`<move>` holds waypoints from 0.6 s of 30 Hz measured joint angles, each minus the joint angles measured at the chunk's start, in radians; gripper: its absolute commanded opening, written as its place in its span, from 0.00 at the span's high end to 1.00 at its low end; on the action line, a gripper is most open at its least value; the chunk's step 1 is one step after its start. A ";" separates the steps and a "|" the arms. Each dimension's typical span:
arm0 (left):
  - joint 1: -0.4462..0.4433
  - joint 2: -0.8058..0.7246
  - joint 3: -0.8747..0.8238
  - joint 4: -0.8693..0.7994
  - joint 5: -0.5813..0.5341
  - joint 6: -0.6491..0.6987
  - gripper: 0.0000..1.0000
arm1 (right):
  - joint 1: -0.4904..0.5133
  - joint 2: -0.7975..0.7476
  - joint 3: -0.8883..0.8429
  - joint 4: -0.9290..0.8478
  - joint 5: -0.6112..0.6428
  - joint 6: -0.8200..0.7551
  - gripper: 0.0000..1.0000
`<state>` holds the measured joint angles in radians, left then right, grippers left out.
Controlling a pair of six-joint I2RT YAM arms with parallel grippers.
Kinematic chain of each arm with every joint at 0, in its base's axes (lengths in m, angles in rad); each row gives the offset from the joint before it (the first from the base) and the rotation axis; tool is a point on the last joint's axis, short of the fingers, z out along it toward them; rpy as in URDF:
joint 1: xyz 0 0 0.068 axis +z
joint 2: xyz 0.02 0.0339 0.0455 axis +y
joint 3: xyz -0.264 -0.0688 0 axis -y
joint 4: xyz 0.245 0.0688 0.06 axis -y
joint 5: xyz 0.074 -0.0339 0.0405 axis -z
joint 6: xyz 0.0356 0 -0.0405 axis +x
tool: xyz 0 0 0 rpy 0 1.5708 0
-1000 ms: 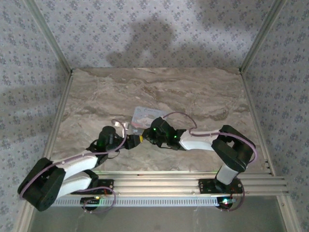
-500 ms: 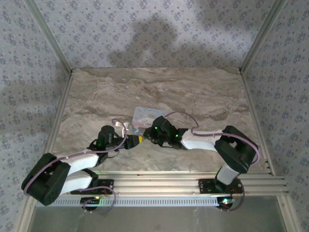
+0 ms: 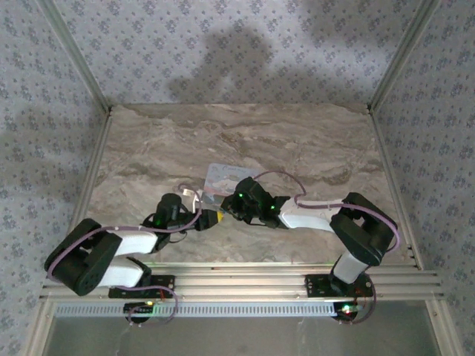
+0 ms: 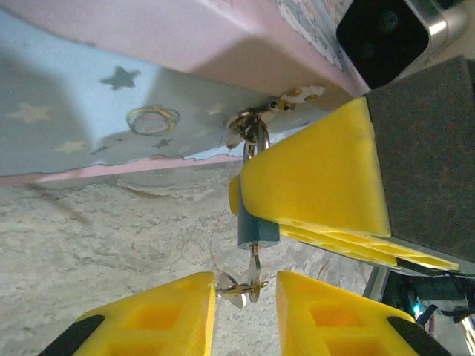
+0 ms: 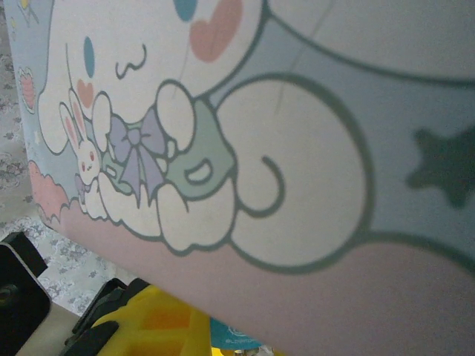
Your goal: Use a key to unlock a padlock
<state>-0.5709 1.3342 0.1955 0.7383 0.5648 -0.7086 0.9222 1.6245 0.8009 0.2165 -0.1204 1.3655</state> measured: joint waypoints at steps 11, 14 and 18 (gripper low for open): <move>-0.028 0.056 0.019 0.050 -0.015 -0.013 0.71 | -0.006 -0.018 -0.025 -0.003 0.000 0.000 1.00; -0.027 0.046 0.019 0.043 -0.031 -0.014 0.68 | -0.008 -0.030 -0.039 -0.004 0.000 0.000 1.00; -0.027 0.026 0.019 0.042 -0.034 -0.014 0.68 | -0.011 -0.037 -0.047 -0.004 0.000 0.000 1.00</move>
<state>-0.5976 1.3605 0.2146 0.7803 0.5304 -0.7231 0.9115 1.5879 0.7540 0.2127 -0.1200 1.3659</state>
